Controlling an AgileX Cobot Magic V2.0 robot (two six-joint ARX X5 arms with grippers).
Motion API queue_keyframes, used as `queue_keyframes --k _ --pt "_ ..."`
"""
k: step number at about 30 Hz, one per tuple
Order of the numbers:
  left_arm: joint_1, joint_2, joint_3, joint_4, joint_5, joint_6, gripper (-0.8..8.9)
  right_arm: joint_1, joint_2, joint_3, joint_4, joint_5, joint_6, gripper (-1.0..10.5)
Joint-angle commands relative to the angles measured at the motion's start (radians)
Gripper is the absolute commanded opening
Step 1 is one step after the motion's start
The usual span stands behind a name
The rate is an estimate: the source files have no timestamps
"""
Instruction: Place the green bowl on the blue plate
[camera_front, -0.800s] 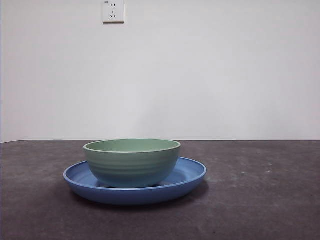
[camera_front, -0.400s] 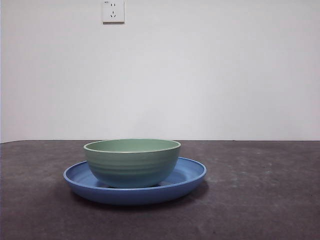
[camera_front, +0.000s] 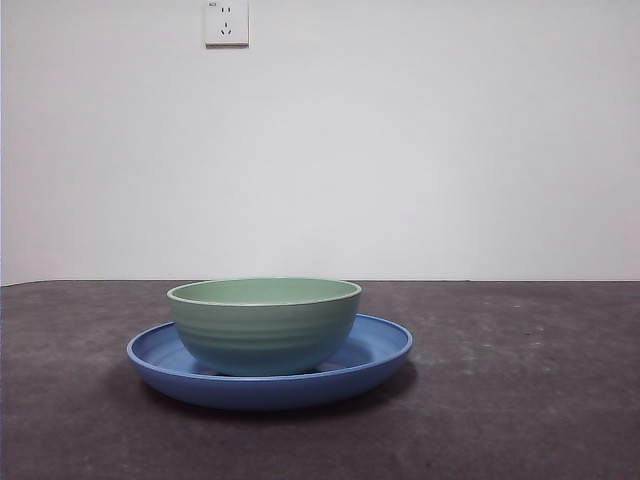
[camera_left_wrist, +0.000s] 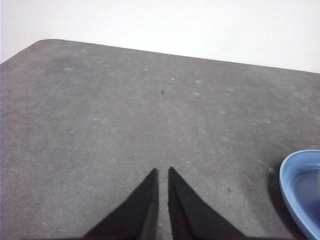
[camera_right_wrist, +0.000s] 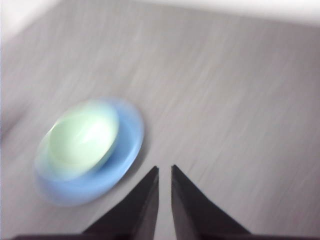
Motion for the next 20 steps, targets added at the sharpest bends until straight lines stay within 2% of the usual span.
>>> queue_keyframes --k 1,3,6,12,20 --pt "-0.002 -0.002 -0.02 0.014 -0.005 -0.006 0.3 -0.046 -0.114 -0.222 0.272 0.044 -0.031 0.4" --pt "-0.002 -0.002 -0.02 0.014 -0.005 -0.006 0.3 -0.08 -0.198 -0.379 0.432 0.115 -0.034 0.4" --pt "-0.002 -0.002 -0.02 0.014 -0.005 -0.006 0.3 -0.119 -0.304 -0.558 0.567 0.125 -0.029 0.4" --pt "-0.002 -0.002 -0.02 0.014 -0.005 -0.006 0.3 -0.148 -0.468 -0.766 0.611 0.158 -0.036 0.4" --pt "-0.002 -0.002 -0.02 0.014 -0.005 -0.006 0.3 -0.173 -0.58 -0.9 0.612 0.198 -0.028 0.4"
